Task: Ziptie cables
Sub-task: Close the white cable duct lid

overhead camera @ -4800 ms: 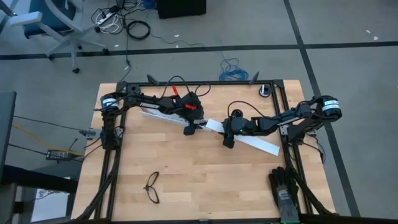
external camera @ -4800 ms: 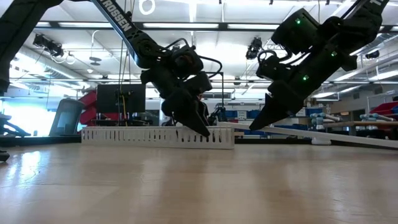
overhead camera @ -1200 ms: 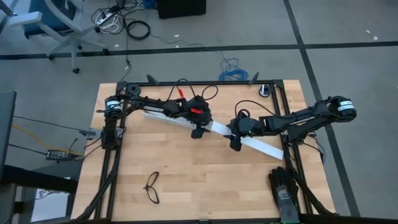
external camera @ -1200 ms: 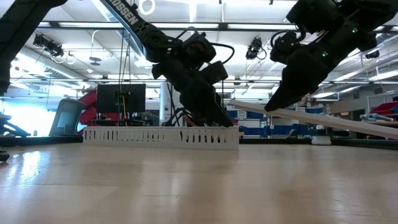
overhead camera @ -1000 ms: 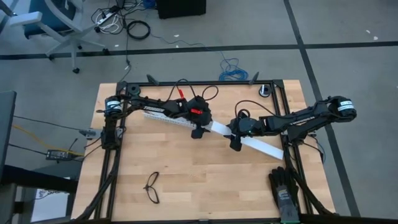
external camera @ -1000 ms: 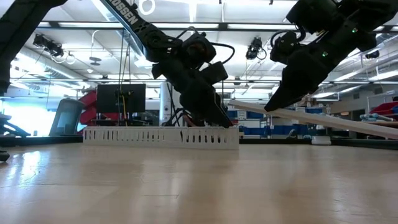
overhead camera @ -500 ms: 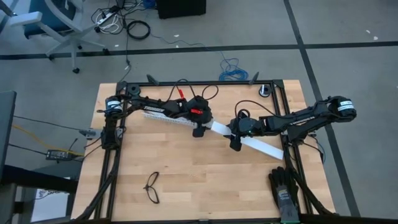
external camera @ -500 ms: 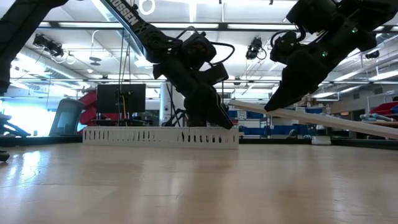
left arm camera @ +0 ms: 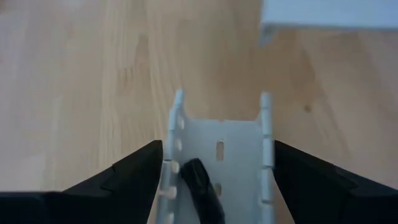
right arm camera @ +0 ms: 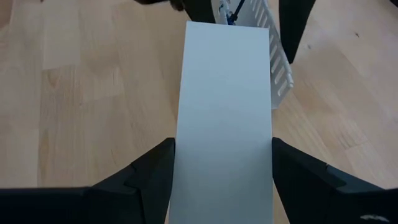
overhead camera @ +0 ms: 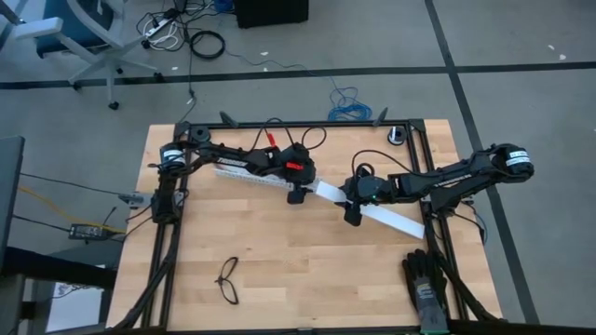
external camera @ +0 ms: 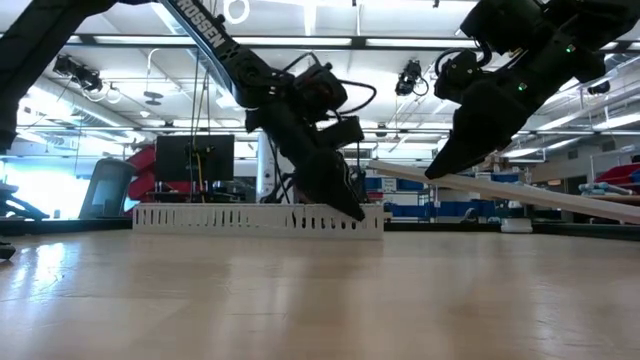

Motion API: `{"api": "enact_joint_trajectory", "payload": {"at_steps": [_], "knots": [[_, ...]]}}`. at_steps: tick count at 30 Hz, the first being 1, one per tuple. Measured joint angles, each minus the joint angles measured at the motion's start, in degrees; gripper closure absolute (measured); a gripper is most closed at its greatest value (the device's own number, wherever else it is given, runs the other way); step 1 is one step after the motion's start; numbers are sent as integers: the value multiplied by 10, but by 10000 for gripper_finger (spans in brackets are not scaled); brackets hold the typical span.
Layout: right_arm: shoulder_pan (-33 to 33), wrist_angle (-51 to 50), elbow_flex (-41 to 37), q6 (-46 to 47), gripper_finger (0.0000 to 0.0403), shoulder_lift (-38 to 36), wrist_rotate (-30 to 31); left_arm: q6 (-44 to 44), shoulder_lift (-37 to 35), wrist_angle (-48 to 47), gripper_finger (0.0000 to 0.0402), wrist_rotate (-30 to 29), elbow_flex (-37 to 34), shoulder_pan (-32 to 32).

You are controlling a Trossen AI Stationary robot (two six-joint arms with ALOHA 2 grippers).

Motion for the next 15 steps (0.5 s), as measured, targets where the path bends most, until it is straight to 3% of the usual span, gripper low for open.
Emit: {"api": "enact_joint_trajectory", "payload": {"at_steps": [15], "knots": [[-4, -5, 1, 2, 168, 10, 3, 1, 12, 10, 132, 64, 0, 3]]}}
